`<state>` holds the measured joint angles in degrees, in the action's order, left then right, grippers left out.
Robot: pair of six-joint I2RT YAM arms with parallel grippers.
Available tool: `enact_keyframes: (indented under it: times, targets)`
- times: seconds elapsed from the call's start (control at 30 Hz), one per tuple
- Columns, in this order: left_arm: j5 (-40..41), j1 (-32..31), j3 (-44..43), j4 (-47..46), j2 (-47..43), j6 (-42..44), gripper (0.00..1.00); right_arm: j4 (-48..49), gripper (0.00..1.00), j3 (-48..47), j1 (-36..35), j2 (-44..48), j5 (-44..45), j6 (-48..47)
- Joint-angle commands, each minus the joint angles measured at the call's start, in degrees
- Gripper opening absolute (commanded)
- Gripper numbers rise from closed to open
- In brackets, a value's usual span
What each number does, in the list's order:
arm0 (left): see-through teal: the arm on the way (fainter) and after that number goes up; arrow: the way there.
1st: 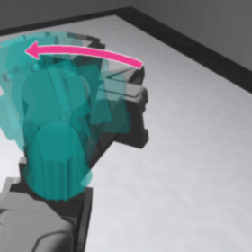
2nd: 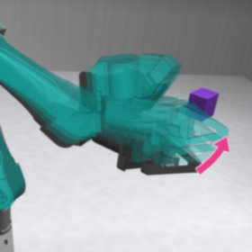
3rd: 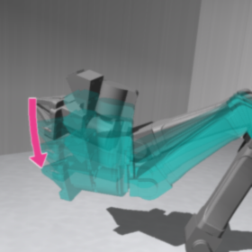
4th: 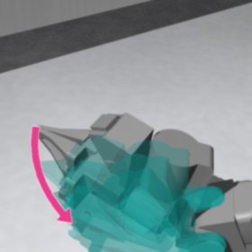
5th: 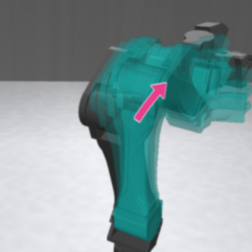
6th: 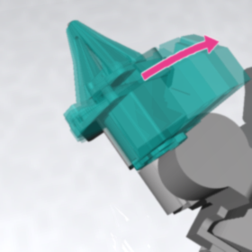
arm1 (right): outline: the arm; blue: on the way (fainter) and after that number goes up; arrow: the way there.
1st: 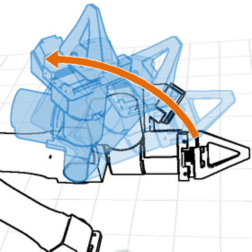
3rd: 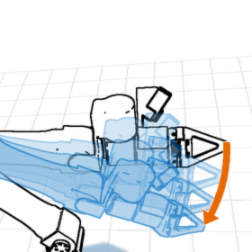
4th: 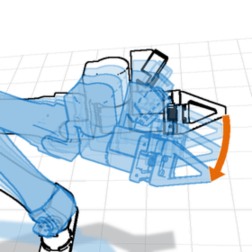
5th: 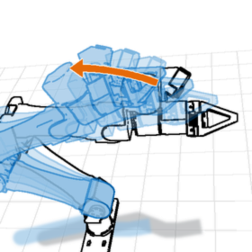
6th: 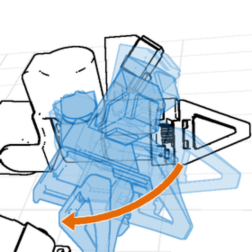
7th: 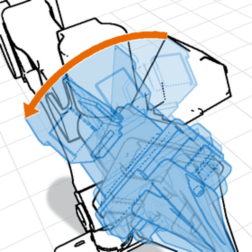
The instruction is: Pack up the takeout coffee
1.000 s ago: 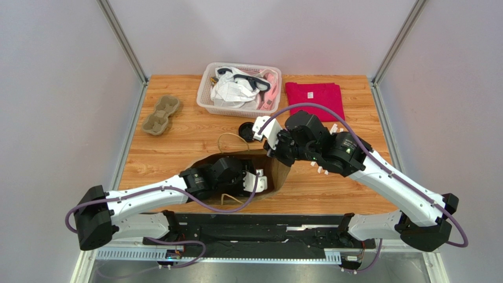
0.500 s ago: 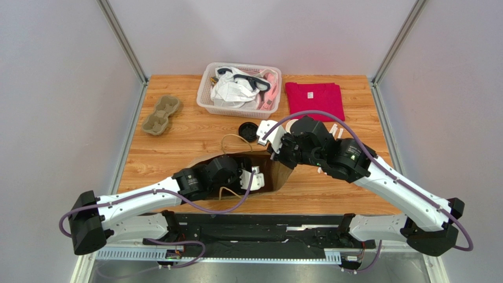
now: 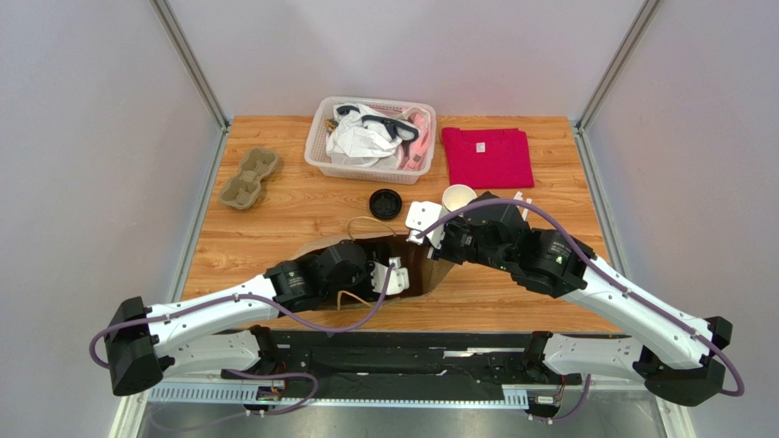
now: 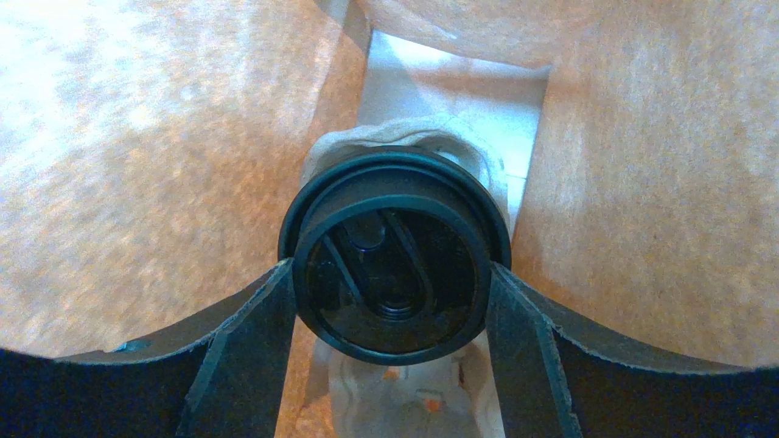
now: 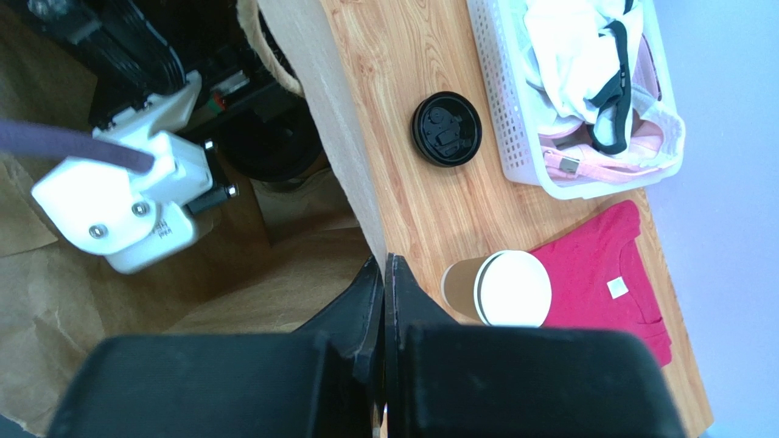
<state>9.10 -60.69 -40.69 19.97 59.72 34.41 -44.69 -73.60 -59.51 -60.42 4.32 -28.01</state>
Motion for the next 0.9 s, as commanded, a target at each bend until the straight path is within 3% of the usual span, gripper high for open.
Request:
enact_keyframes:
  times: [0.0, 0.5, 0.87]
  targets:
    - [1.44, 0.13, -2.64, -1.16, -3.21, -0.58, 0.11, 5.83, 0.00, 2.40, -0.96, 3.47, 3.24, -4.07]
    - [3.20, 0.13, -4.66, 0.42, -7.43, -0.22, 0.12, 9.62, 0.00, 5.40, -1.67, 6.02, 5.09, -8.11]
    - [1.54, 0.13, -5.72, 3.05, -2.52, -1.19, 0.11, 7.52, 0.00, 4.17, -1.58, 4.97, 3.95, -5.92]
